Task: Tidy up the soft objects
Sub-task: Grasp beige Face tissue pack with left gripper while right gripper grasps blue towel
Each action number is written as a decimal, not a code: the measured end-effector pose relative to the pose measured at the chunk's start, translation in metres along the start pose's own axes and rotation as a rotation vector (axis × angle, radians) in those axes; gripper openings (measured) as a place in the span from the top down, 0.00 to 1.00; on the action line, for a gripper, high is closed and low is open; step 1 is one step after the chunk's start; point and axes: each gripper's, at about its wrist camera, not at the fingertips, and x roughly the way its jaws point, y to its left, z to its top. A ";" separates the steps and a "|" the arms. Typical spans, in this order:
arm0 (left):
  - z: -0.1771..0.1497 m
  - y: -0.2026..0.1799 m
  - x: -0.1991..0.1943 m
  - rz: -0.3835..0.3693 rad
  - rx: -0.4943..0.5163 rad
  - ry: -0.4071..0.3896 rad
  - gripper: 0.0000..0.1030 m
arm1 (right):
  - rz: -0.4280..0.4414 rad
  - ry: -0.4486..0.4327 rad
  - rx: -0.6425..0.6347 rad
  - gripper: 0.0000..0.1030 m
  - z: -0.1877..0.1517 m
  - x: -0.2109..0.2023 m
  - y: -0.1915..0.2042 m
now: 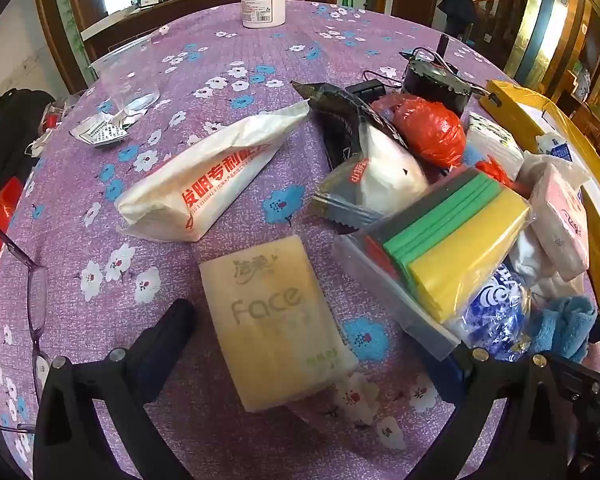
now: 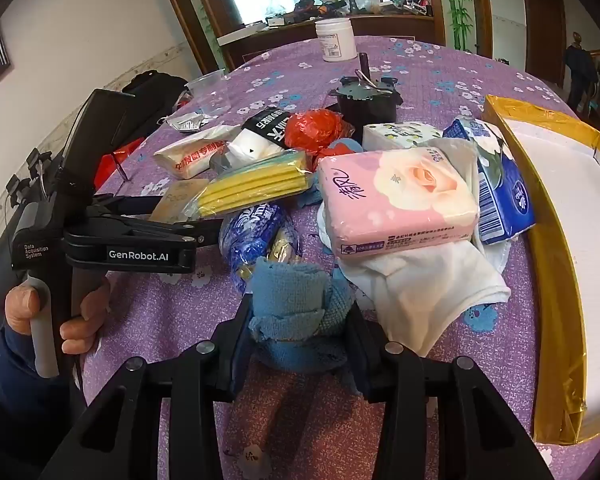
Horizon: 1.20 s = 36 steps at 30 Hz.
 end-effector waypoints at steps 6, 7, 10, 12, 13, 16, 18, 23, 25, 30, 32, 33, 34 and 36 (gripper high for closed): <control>0.001 0.000 0.000 0.001 0.001 0.001 0.00 | -0.004 0.000 -0.003 0.56 0.000 0.000 0.000; 0.001 0.000 0.000 0.001 0.001 0.001 0.00 | -0.004 0.000 -0.003 0.56 0.000 0.000 0.000; 0.003 0.000 0.001 0.001 0.001 0.003 0.00 | -0.002 0.000 -0.002 0.56 0.000 0.000 0.000; 0.002 0.000 0.001 0.001 0.001 0.002 0.00 | -0.001 0.000 -0.001 0.56 0.000 0.000 0.000; 0.000 0.000 0.000 0.002 0.001 -0.005 0.00 | 0.000 0.000 0.000 0.56 0.000 0.000 0.000; 0.000 0.000 0.000 0.002 0.001 -0.006 0.00 | -0.001 0.001 0.000 0.56 0.000 0.001 0.001; 0.000 0.000 0.000 0.001 0.002 -0.007 0.00 | 0.000 0.000 0.002 0.56 0.000 0.000 0.000; 0.000 0.000 0.000 0.002 0.001 -0.008 0.00 | 0.005 -0.001 0.007 0.56 0.000 0.002 -0.001; 0.000 0.000 0.000 0.001 0.001 -0.008 0.00 | 0.008 -0.001 0.008 0.56 -0.001 0.002 -0.002; 0.000 0.003 -0.004 0.011 -0.009 -0.007 0.00 | 0.016 0.001 0.014 0.55 -0.002 0.000 -0.004; -0.003 0.004 -0.008 0.016 -0.010 -0.008 0.00 | 0.019 0.003 0.018 0.55 -0.002 -0.003 -0.005; -0.005 0.005 -0.010 0.020 -0.013 -0.009 0.00 | 0.020 0.004 0.020 0.54 -0.002 -0.004 -0.005; -0.010 0.003 -0.013 0.023 -0.016 -0.010 0.01 | 0.019 0.005 0.021 0.54 -0.002 -0.004 -0.004; -0.010 0.005 -0.013 0.027 -0.027 -0.014 0.04 | 0.022 0.007 0.023 0.52 -0.002 -0.005 -0.005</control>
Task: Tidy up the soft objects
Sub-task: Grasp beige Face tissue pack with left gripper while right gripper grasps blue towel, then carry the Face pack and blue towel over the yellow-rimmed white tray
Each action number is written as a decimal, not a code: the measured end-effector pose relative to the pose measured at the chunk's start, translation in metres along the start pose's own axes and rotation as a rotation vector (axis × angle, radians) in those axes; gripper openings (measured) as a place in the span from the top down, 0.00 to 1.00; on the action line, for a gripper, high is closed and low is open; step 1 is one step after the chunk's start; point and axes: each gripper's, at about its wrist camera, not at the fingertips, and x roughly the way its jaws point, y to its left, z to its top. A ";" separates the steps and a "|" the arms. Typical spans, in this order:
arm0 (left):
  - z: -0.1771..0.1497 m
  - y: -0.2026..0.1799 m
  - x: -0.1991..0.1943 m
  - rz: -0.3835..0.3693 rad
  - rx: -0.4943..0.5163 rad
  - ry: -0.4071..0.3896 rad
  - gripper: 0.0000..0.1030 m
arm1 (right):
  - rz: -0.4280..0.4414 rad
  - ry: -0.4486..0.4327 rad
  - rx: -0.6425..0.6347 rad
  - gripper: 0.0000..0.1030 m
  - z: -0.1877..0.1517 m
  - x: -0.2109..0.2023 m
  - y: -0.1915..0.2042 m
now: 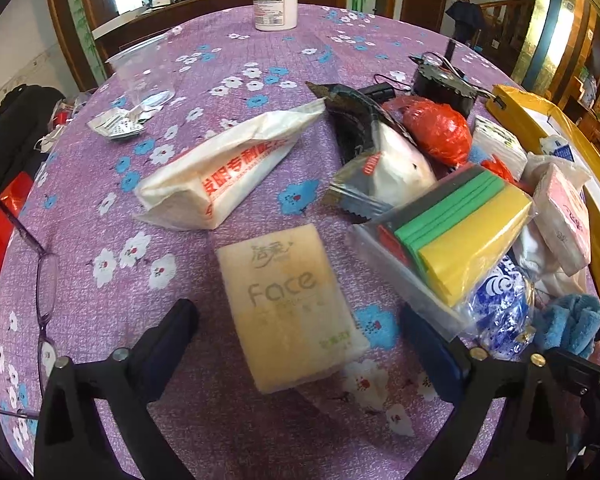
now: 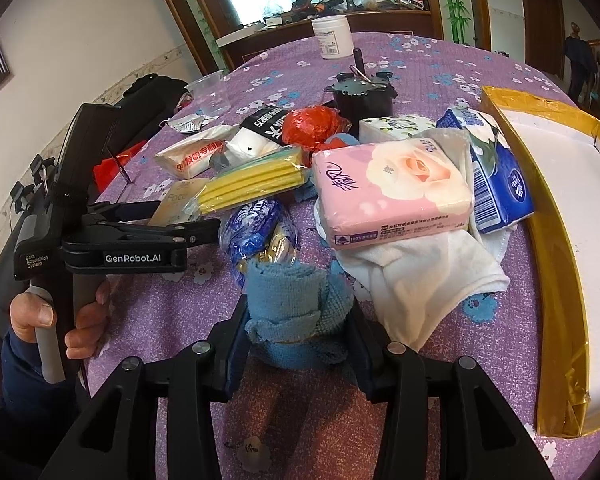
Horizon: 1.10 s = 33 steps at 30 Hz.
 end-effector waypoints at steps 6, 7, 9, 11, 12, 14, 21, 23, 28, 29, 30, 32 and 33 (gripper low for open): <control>0.002 0.006 -0.006 0.017 -0.024 -0.026 0.36 | -0.003 -0.005 0.005 0.47 -0.001 -0.002 0.000; 0.002 0.007 -0.007 0.019 -0.026 -0.027 0.39 | -0.004 -0.004 0.007 0.46 -0.001 -0.002 0.000; 0.002 0.008 -0.008 0.023 -0.022 -0.030 0.46 | -0.001 -0.002 0.008 0.44 -0.002 -0.001 0.000; 0.000 0.009 -0.010 0.028 -0.023 -0.036 0.54 | 0.000 0.003 0.007 0.44 -0.003 -0.001 0.000; -0.001 0.009 -0.011 0.030 -0.022 -0.038 0.56 | -0.003 0.002 0.006 0.44 -0.004 0.000 0.000; -0.004 0.009 -0.015 0.036 -0.023 -0.045 0.56 | -0.009 0.001 0.008 0.44 -0.004 0.001 -0.001; -0.008 0.012 -0.027 0.036 -0.018 -0.091 0.57 | -0.005 -0.015 -0.002 0.54 -0.004 0.001 0.001; -0.008 0.013 -0.033 0.026 -0.022 -0.116 0.57 | -0.003 -0.026 0.000 0.55 -0.004 -0.002 0.000; -0.006 0.010 -0.049 0.003 -0.017 -0.167 0.57 | 0.011 -0.058 0.000 0.55 -0.001 -0.013 -0.001; -0.005 0.009 -0.051 -0.001 -0.014 -0.173 0.57 | 0.014 -0.062 0.003 0.55 -0.001 -0.014 -0.002; -0.004 0.007 -0.053 -0.003 -0.011 -0.178 0.57 | 0.017 -0.065 0.004 0.55 0.000 -0.015 -0.003; -0.004 0.002 -0.057 -0.008 0.000 -0.184 0.57 | 0.023 -0.071 0.009 0.55 0.000 -0.018 -0.005; -0.003 -0.001 -0.058 -0.010 0.005 -0.186 0.57 | 0.028 -0.074 0.012 0.55 0.000 -0.019 -0.006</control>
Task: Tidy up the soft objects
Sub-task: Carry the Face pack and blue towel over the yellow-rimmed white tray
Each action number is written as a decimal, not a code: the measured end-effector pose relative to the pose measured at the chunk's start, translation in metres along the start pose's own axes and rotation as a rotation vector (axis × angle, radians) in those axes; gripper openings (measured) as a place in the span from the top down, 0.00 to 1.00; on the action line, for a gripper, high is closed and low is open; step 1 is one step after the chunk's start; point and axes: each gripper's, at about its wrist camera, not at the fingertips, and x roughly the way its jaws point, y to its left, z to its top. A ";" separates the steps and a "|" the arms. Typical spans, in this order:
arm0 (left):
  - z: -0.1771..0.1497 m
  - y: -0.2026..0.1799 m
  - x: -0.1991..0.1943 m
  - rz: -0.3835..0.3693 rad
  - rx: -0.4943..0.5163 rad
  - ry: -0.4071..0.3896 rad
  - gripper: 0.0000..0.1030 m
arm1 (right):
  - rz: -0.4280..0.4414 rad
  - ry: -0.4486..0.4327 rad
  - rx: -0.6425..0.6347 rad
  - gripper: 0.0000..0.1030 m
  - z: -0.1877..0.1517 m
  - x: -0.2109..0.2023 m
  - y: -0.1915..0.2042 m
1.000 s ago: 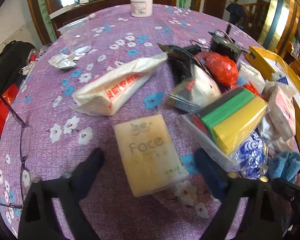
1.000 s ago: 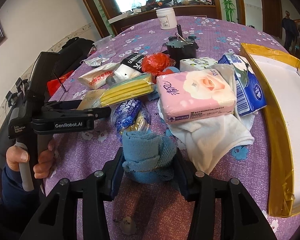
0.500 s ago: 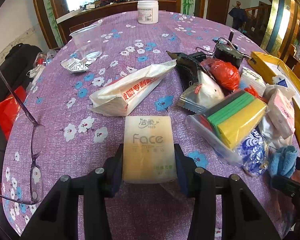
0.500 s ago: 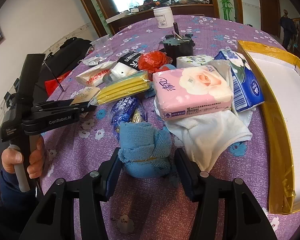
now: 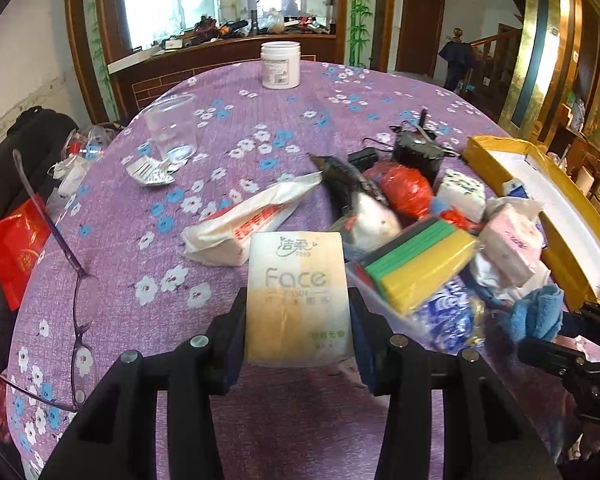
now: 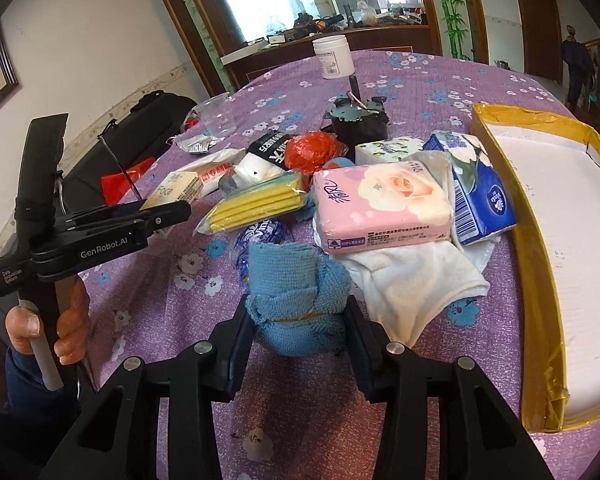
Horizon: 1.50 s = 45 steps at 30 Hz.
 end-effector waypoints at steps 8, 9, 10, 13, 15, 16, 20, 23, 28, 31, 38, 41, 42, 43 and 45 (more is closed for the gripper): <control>0.008 -0.030 -0.008 -0.027 0.052 -0.023 0.57 | 0.057 -0.060 0.010 0.55 0.003 -0.025 -0.006; 0.009 -0.035 -0.009 -0.031 0.061 -0.026 0.57 | 0.059 -0.072 0.011 0.55 0.004 -0.029 -0.007; 0.011 -0.040 -0.010 -0.035 0.069 -0.029 0.57 | 0.060 -0.084 0.013 0.55 0.005 -0.034 -0.008; 0.015 -0.054 -0.013 -0.045 0.092 -0.036 0.57 | 0.053 -0.112 0.029 0.55 0.006 -0.044 -0.017; 0.018 -0.062 -0.014 -0.054 0.109 -0.039 0.57 | 0.045 -0.130 0.048 0.55 0.007 -0.050 -0.025; 0.019 -0.068 -0.015 -0.059 0.118 -0.043 0.57 | 0.042 -0.138 0.057 0.55 0.007 -0.053 -0.029; 0.025 -0.089 -0.017 -0.081 0.151 -0.049 0.57 | 0.027 -0.168 0.093 0.55 0.006 -0.064 -0.045; 0.030 -0.105 -0.016 -0.105 0.171 -0.048 0.57 | 0.012 -0.188 0.130 0.55 0.005 -0.072 -0.062; 0.040 -0.134 -0.013 -0.161 0.197 -0.038 0.57 | -0.013 -0.225 0.187 0.55 0.003 -0.089 -0.092; 0.047 -0.151 -0.008 -0.190 0.208 -0.023 0.57 | -0.028 -0.247 0.220 0.55 0.001 -0.098 -0.110; 0.071 -0.203 0.000 -0.242 0.250 -0.008 0.57 | -0.080 -0.301 0.298 0.55 0.011 -0.124 -0.158; 0.082 -0.229 0.006 -0.268 0.268 -0.001 0.57 | -0.114 -0.322 0.322 0.55 0.020 -0.135 -0.176; 0.085 -0.235 0.008 -0.272 0.271 0.000 0.57 | -0.125 -0.326 0.327 0.55 0.023 -0.136 -0.180; 0.090 -0.244 0.011 -0.280 0.276 0.004 0.57 | -0.137 -0.330 0.333 0.55 0.028 -0.137 -0.184; 0.099 -0.256 0.018 -0.286 0.276 0.013 0.57 | -0.159 -0.329 0.337 0.55 0.040 -0.140 -0.195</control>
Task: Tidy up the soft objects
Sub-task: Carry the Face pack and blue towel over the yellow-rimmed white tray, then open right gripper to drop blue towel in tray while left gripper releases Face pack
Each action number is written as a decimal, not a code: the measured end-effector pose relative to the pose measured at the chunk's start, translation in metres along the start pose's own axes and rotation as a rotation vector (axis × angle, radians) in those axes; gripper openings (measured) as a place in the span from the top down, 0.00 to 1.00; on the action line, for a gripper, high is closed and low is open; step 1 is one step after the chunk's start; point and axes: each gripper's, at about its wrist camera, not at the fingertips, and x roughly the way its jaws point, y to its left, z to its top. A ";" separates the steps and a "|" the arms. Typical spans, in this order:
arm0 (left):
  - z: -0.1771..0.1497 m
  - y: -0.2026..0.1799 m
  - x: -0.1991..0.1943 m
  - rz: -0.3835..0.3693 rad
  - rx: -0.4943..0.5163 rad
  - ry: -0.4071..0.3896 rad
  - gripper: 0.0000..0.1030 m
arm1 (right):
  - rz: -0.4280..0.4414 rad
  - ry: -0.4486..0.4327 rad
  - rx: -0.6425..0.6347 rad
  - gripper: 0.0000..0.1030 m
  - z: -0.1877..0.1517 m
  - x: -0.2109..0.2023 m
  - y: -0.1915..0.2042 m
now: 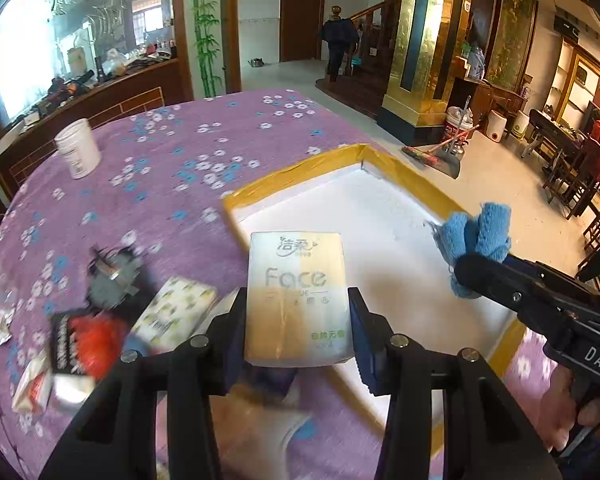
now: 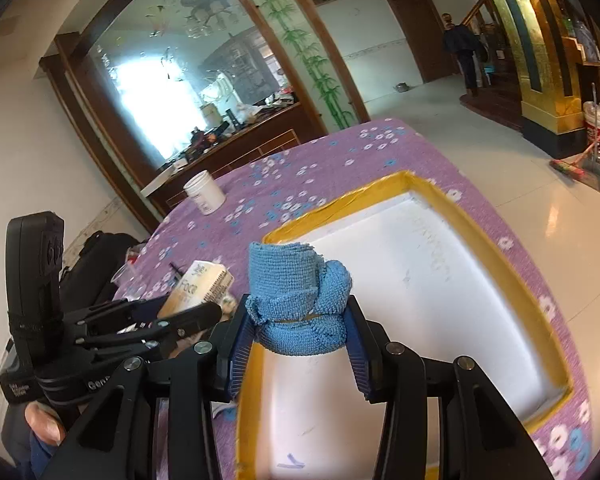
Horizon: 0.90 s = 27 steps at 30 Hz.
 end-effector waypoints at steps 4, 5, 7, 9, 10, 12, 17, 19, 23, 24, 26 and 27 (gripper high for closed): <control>0.027 -0.012 0.032 -0.005 -0.004 0.029 0.57 | -0.054 0.019 0.002 0.55 0.029 0.022 -0.011; 0.033 -0.013 0.042 -0.015 -0.008 0.038 0.57 | -0.082 0.029 0.009 0.55 0.039 0.032 -0.016; 0.044 -0.016 0.064 -0.006 -0.022 0.059 0.57 | -0.108 0.050 0.013 0.55 0.051 0.048 -0.025; 0.051 -0.017 0.081 -0.016 -0.040 0.077 0.57 | -0.135 0.086 0.051 0.55 0.061 0.072 -0.038; 0.055 -0.016 0.092 -0.015 -0.054 0.085 0.57 | -0.138 0.107 0.065 0.55 0.065 0.083 -0.043; 0.056 -0.013 0.110 -0.009 -0.071 0.105 0.57 | -0.145 0.147 0.111 0.55 0.068 0.106 -0.055; 0.050 -0.007 0.133 -0.014 -0.092 0.139 0.57 | -0.166 0.199 0.149 0.55 0.063 0.140 -0.064; 0.047 -0.008 0.134 -0.013 -0.087 0.131 0.57 | -0.167 0.202 0.140 0.54 0.061 0.147 -0.061; 0.044 -0.011 0.134 0.002 -0.067 0.118 0.57 | -0.167 0.203 0.138 0.51 0.057 0.153 -0.061; 0.044 -0.011 0.135 0.000 -0.066 0.119 0.57 | -0.170 0.203 0.152 0.44 0.056 0.154 -0.064; 0.045 -0.009 0.135 0.005 -0.076 0.108 0.57 | -0.173 0.203 0.180 0.34 0.053 0.155 -0.070; 0.046 -0.009 0.136 0.010 -0.075 0.107 0.57 | -0.171 0.210 0.195 0.33 0.052 0.155 -0.073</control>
